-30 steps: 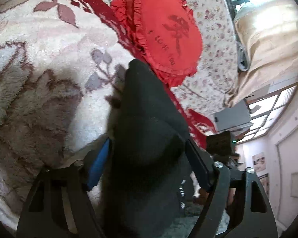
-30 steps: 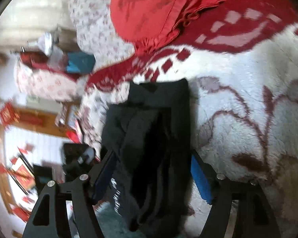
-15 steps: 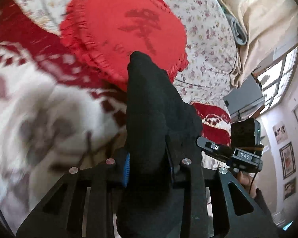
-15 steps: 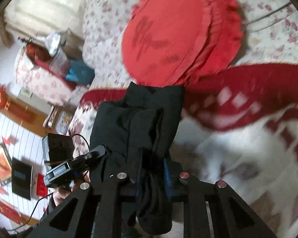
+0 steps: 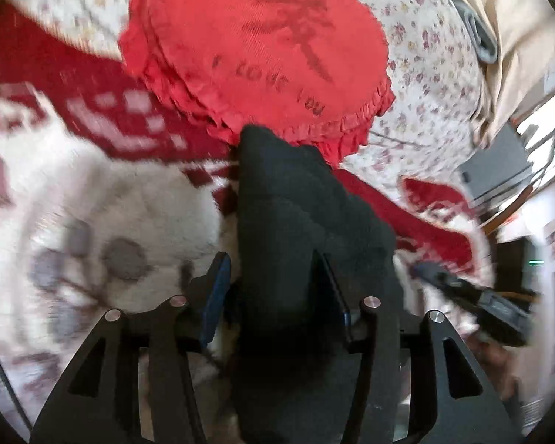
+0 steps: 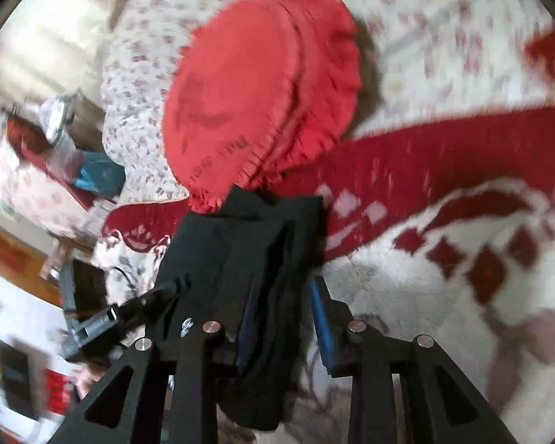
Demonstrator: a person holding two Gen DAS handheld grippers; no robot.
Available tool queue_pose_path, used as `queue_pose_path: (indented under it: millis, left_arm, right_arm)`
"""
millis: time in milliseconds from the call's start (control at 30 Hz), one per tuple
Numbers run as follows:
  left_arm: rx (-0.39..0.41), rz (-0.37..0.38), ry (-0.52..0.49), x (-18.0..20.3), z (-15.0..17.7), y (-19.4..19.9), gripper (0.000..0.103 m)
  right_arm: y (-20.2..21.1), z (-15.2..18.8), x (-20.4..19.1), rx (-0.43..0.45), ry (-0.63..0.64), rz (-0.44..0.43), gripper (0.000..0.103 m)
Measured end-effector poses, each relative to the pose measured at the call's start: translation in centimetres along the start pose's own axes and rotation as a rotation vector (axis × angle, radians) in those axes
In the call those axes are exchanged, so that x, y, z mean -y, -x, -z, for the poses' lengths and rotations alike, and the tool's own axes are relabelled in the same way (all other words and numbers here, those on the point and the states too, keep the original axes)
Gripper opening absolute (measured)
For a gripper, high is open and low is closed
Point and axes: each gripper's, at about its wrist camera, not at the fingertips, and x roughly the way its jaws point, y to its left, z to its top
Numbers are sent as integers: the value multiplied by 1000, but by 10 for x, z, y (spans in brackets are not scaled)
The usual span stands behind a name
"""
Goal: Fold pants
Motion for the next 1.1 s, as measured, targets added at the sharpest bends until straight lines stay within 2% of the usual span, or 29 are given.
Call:
queue_pose_path:
  millis: [133,300,367,400,533,633,1100]
  left_arm:
    - [90,-254,-146,33,12,31,48]
    - [160,-418,-210,68,38,69,52]
    - [190,-473,-222,82,52,83,69]
    - [195,-485,-231,89,56,87,72]
    - [210,-486,-229,104,77,100,72]
    - [218,-511,-242,110,84,99,72]
    - [215,-522,-226,110,87,100,72]
  right_arm:
    - [27,28,-58,77,233,176,28]
    - [25,71,-104,107,382,210,28]
    - [24,88,-107,104,391,252,28]
    - [25,95,-108,107,395,282,28]
    - [34,122,-105,91,390,316,28]
    - [34,130,-102,64,382,296,28]
    - [40,129,-90,70,302,250,28]
